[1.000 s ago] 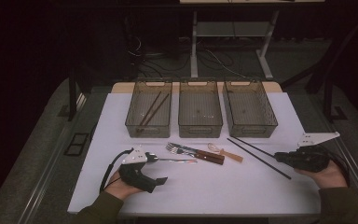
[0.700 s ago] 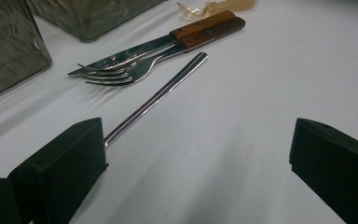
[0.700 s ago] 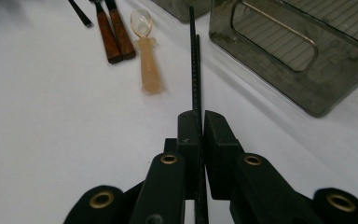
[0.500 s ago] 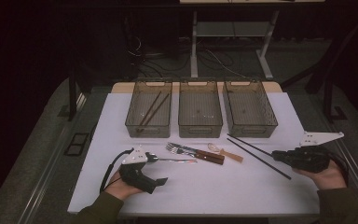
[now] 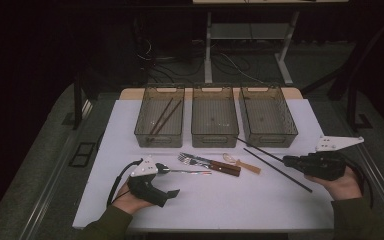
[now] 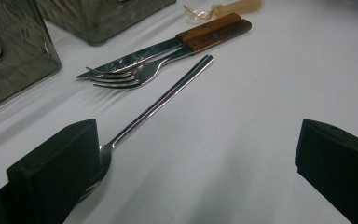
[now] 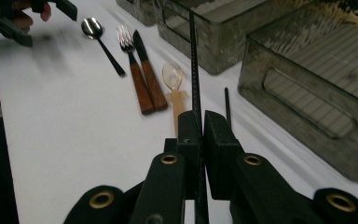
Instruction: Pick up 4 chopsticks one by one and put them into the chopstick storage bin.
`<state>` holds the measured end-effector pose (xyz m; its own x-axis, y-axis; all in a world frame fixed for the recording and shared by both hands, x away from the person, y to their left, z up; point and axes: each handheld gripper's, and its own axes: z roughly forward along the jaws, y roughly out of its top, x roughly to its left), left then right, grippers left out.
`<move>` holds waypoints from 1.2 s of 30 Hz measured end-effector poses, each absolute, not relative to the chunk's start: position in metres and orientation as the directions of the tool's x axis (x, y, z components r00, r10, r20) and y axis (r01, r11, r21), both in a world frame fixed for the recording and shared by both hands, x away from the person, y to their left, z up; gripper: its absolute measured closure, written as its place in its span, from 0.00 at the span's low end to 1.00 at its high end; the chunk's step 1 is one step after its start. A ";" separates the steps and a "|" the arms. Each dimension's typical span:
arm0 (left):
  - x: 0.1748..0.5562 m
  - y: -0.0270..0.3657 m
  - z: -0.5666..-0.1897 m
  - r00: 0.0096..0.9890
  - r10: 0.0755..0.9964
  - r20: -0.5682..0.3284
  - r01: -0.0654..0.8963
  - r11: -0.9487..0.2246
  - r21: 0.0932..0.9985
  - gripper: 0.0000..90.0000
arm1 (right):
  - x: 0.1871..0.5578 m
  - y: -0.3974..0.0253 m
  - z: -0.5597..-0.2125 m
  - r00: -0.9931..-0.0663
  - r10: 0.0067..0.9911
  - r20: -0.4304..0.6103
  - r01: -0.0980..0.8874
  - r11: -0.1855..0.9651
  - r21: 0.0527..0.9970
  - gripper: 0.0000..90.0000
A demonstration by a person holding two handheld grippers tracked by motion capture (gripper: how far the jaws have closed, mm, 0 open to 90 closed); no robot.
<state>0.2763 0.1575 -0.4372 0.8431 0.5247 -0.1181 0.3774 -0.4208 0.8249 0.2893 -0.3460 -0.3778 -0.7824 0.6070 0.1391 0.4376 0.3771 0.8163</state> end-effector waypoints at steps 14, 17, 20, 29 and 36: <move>0.276 0.157 -0.438 0.847 0.519 -0.116 0.370 -0.418 0.830 0.00 | 0.312 -0.301 -0.366 -0.789 0.594 0.155 0.431 0.356 0.829 0.95; 0.276 0.156 -0.439 0.845 0.521 -0.123 0.375 -0.412 0.831 0.00 | 0.316 -0.292 -0.365 -0.793 0.589 0.155 0.429 0.360 0.828 0.95; 0.276 0.156 -0.439 0.848 0.518 -0.112 0.366 -0.419 0.831 0.00 | 0.321 -0.283 -0.364 -0.792 0.591 0.154 0.429 0.358 0.830 0.95; 0.277 0.156 -0.439 0.844 0.524 -0.112 0.369 -0.417 0.830 0.00 | 0.334 -0.255 -0.362 -0.783 0.607 0.138 0.422 0.354 0.835 0.95; 0.277 0.156 -0.439 0.845 0.521 -0.116 0.370 -0.415 0.831 0.00 | 0.348 -0.233 -0.364 -0.780 0.607 0.153 0.432 0.345 0.833 0.95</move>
<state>0.2767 0.1559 -0.4393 0.8454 0.5213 -0.1163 0.3703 -0.4152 0.8309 0.3482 -0.2326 -0.3641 -0.7795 0.6073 0.1535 0.4325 0.3446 0.8332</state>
